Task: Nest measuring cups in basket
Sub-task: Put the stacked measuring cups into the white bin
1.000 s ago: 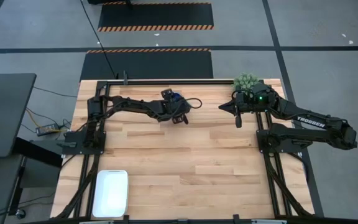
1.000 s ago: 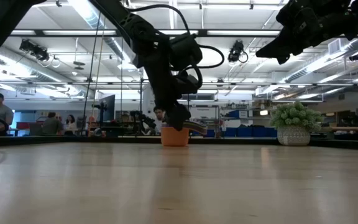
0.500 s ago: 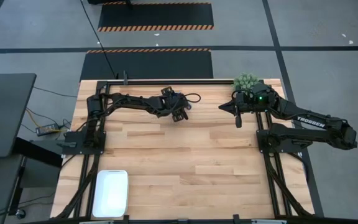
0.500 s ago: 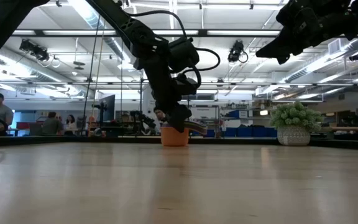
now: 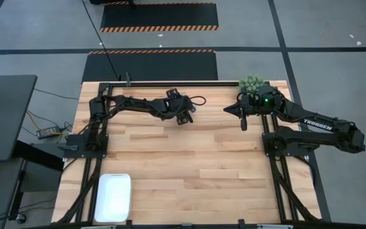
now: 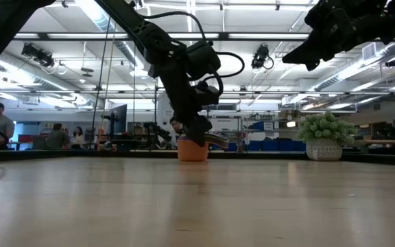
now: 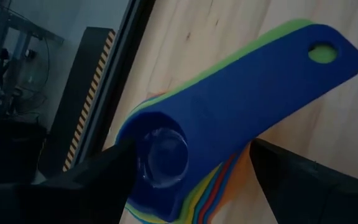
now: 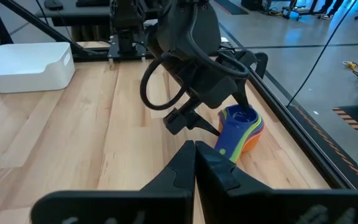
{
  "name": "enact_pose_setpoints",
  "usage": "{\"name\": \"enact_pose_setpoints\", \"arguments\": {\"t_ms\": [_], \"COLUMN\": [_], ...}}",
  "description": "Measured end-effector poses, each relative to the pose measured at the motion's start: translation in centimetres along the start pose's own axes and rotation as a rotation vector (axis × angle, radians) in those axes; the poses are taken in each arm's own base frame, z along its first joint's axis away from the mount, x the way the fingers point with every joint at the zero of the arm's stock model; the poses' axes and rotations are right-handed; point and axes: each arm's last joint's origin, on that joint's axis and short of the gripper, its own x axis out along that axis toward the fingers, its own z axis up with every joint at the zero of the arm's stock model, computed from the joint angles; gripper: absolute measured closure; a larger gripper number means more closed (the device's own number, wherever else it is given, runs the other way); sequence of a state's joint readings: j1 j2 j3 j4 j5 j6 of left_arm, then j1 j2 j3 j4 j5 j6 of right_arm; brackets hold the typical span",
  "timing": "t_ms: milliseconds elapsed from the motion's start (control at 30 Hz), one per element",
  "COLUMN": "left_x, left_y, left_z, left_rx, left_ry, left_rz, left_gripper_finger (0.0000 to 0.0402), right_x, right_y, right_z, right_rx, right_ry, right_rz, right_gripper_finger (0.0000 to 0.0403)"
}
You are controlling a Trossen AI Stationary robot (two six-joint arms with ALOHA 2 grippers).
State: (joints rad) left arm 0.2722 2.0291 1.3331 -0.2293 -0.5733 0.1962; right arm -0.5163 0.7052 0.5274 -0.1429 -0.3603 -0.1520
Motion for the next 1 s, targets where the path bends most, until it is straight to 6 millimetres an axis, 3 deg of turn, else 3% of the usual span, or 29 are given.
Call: {"name": "enact_pose_setpoints", "arguments": {"t_ms": [400, 1000], "left_x": [0.9, 2.1], "left_y": [-0.6, 0.9], "left_z": [-0.3, -0.8], "left_rx": [0.014, -0.021], "left_ry": [0.006, 0.016], "left_rz": [-0.005, -0.1], "left_gripper_finger": [0.0084, 0.0084], "right_x": [0.0, 0.0], "right_y": [0.0, 0.0], "right_z": [0.0, 0.0], "right_rx": [0.0, -0.001], "right_ry": [-0.001, -0.002], "right_rz": [0.0, 0.0], "right_gripper_finger": [0.0385, 0.0385]}}
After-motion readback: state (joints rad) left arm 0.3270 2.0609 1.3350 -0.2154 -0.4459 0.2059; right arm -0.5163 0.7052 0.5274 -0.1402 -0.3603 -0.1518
